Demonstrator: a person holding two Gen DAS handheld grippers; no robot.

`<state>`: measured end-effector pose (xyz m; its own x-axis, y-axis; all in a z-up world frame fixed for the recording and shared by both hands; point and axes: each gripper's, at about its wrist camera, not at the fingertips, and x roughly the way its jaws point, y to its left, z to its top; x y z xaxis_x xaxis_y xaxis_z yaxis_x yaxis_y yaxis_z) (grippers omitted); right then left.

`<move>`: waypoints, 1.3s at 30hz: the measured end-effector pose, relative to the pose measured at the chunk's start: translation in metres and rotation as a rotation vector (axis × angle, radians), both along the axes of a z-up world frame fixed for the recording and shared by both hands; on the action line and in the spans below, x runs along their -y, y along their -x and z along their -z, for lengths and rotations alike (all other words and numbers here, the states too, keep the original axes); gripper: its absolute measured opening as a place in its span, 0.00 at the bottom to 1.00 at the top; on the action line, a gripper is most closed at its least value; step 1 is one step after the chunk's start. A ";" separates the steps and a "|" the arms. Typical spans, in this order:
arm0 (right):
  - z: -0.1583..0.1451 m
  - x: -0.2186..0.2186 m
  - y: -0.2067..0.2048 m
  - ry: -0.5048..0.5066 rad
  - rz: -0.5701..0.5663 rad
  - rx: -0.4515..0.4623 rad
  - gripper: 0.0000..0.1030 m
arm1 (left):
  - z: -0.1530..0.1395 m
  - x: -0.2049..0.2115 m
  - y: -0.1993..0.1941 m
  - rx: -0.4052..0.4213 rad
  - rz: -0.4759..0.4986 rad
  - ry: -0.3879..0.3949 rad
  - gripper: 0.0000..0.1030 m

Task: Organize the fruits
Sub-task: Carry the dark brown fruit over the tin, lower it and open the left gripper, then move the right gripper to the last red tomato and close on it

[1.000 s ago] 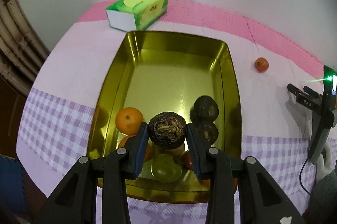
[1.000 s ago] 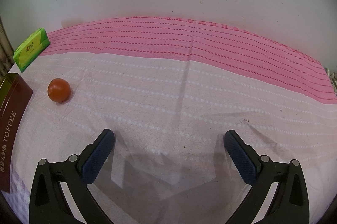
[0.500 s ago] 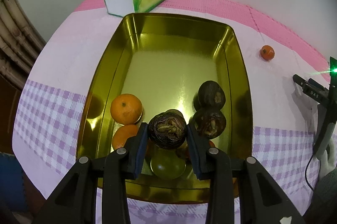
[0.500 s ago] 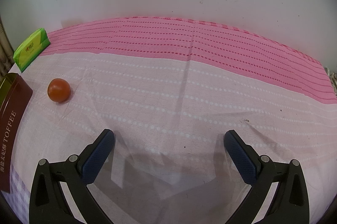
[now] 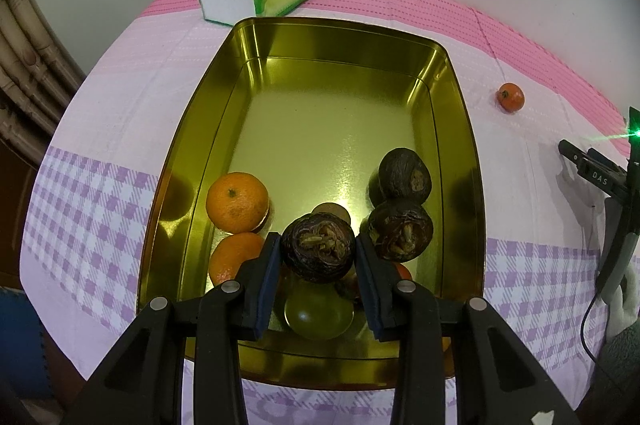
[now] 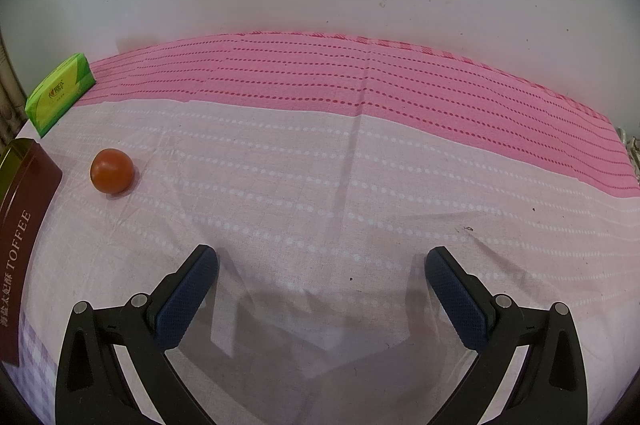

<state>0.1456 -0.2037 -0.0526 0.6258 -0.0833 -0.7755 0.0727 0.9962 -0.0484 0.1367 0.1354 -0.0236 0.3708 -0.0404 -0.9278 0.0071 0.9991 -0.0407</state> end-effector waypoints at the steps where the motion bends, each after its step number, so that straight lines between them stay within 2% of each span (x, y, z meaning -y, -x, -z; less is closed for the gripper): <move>1: 0.000 0.000 0.000 0.000 0.000 0.000 1.00 | 0.000 0.000 0.000 -0.001 0.001 0.000 0.33; 7: 0.000 0.000 0.000 0.000 0.000 0.000 1.00 | 0.001 -0.001 -0.001 -0.003 0.002 0.022 0.36; 10: 0.000 0.000 0.000 0.000 0.000 0.000 1.00 | -0.001 -0.001 -0.002 -0.002 0.003 0.024 0.47; 12: 0.000 0.000 0.000 0.000 0.000 0.000 1.00 | -0.003 0.000 -0.001 0.004 0.008 0.018 0.49; 21: 0.000 0.000 0.000 -0.001 0.000 0.000 1.00 | -0.013 -0.004 0.001 0.011 -0.015 0.026 0.51; 23: 0.000 0.000 0.000 -0.001 0.000 0.000 1.00 | -0.016 -0.005 0.002 0.019 -0.018 0.021 0.51; 25: 0.000 0.000 0.000 -0.001 0.000 0.000 1.00 | -0.020 -0.008 0.003 0.030 -0.019 0.015 0.57; 32: 0.000 0.000 0.000 -0.001 0.000 0.000 1.00 | -0.032 -0.014 0.010 0.083 -0.022 0.008 0.57; 39: 0.000 -0.001 0.001 -0.002 0.000 0.001 1.00 | -0.043 -0.018 0.019 0.160 -0.039 -0.067 0.58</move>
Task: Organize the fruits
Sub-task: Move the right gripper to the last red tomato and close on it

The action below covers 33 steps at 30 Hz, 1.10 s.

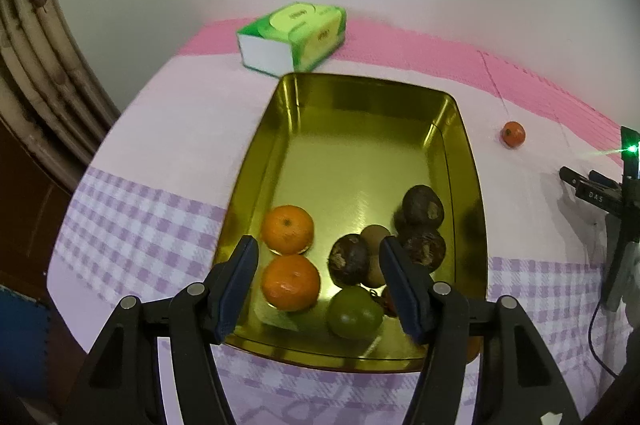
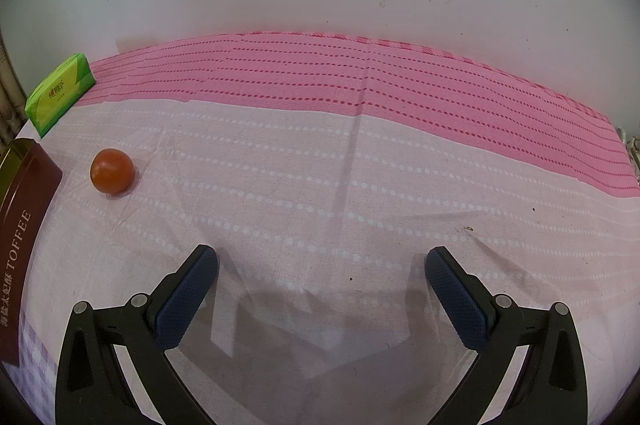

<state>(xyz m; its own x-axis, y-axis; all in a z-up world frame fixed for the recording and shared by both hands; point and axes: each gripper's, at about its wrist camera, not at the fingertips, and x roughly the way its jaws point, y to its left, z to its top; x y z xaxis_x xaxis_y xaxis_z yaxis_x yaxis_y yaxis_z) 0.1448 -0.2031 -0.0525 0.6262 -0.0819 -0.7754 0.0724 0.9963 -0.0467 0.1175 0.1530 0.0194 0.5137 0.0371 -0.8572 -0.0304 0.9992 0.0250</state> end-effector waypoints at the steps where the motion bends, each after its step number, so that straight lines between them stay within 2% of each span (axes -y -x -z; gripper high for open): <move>1: 0.000 0.000 0.000 0.000 0.000 0.000 1.00 | -0.001 -0.001 0.001 0.004 -0.001 -0.002 0.58; 13: 0.000 0.002 0.001 -0.005 0.011 -0.001 1.00 | -0.003 -0.026 0.006 0.006 -0.067 -0.009 0.58; 22: -0.001 -0.006 0.000 -0.014 0.029 -0.040 1.00 | -0.002 -0.039 0.015 0.007 -0.073 0.001 0.62; 28: 0.000 -0.024 0.010 -0.008 0.022 -0.040 1.00 | 0.003 -0.046 0.018 -0.005 -0.073 0.022 0.62; 33: 0.000 -0.057 0.012 0.000 -0.044 -0.044 1.00 | 0.008 -0.050 0.021 -0.007 -0.081 0.012 0.63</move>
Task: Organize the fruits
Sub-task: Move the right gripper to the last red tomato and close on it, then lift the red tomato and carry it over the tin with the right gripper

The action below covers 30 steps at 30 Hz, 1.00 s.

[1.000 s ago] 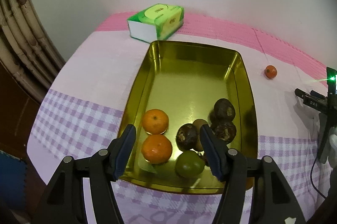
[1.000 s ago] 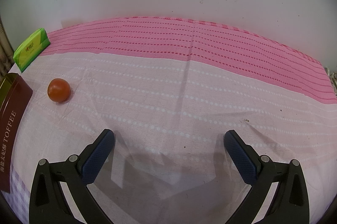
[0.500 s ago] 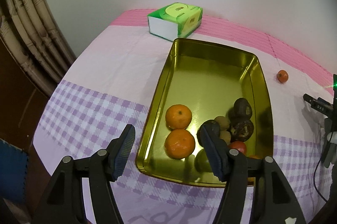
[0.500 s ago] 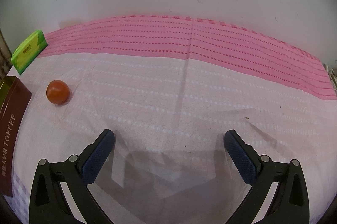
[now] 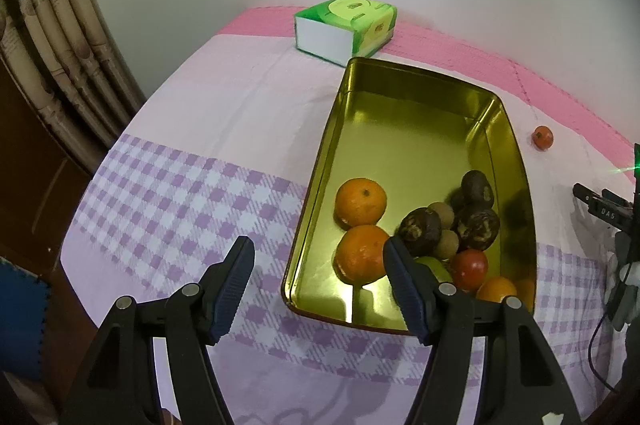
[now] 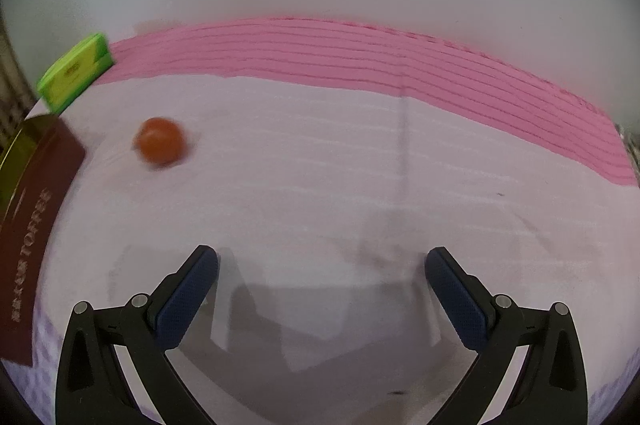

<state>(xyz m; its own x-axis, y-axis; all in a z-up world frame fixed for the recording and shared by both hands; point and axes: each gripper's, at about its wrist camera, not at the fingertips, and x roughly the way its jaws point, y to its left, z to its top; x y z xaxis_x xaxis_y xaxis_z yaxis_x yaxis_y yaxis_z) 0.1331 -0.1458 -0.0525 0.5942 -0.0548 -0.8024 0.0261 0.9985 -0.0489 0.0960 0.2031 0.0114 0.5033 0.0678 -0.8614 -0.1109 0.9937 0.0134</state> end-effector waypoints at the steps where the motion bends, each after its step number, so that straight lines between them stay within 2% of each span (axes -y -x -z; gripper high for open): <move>1: 0.000 -0.008 -0.001 -0.001 -0.017 -0.003 1.00 | 0.001 -0.001 0.000 0.000 -0.002 0.000 0.63; 4: 0.000 -0.032 -0.006 0.006 -0.073 -0.007 0.99 | 0.001 -0.004 0.002 0.001 -0.011 -0.008 0.65; 7: 0.000 -0.051 -0.015 0.006 -0.107 0.004 0.95 | 0.001 -0.009 0.004 0.004 -0.024 -0.015 0.67; 17: -0.006 -0.079 -0.061 0.004 -0.130 0.027 0.69 | 0.003 -0.024 0.008 0.002 -0.063 -0.009 0.69; 19: -0.007 -0.081 -0.067 0.005 -0.133 0.032 0.62 | 0.004 -0.027 0.007 0.000 -0.070 -0.007 0.69; 21: -0.008 -0.082 -0.068 0.005 -0.140 0.039 0.50 | 0.006 -0.029 0.007 -0.004 -0.076 -0.006 0.69; 22: -0.009 -0.083 -0.068 0.004 -0.143 0.041 0.47 | 0.006 -0.029 0.006 -0.005 -0.078 -0.005 0.70; 26: -0.009 -0.084 -0.066 0.007 -0.148 0.049 0.39 | 0.007 -0.032 0.005 -0.006 -0.085 0.003 0.70; 30: -0.009 -0.084 -0.062 0.012 -0.155 0.051 0.35 | 0.009 -0.032 0.004 -0.007 -0.084 0.003 0.70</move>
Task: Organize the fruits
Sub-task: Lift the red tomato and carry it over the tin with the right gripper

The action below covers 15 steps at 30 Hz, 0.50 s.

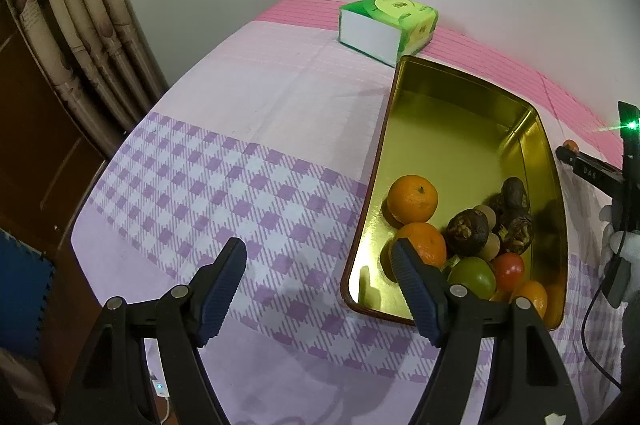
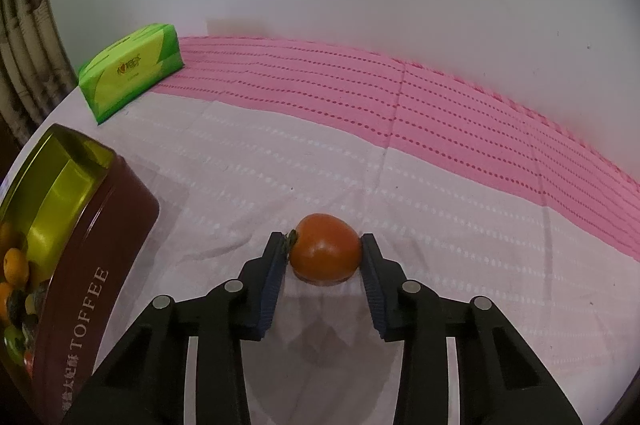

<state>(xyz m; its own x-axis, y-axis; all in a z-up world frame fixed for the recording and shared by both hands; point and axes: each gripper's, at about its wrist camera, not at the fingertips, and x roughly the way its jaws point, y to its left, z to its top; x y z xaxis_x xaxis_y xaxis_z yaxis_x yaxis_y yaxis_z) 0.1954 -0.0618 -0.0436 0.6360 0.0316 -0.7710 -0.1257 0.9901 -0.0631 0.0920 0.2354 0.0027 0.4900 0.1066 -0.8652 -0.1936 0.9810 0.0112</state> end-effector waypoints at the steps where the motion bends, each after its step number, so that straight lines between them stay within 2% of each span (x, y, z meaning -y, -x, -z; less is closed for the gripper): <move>1: 0.000 0.000 0.001 0.000 -0.002 -0.001 0.35 | 0.000 0.000 0.000 -0.001 -0.001 -0.002 0.71; 15: -0.002 -0.007 0.023 0.005 -0.023 -0.017 0.34 | 0.001 0.001 0.001 0.001 0.001 -0.016 0.78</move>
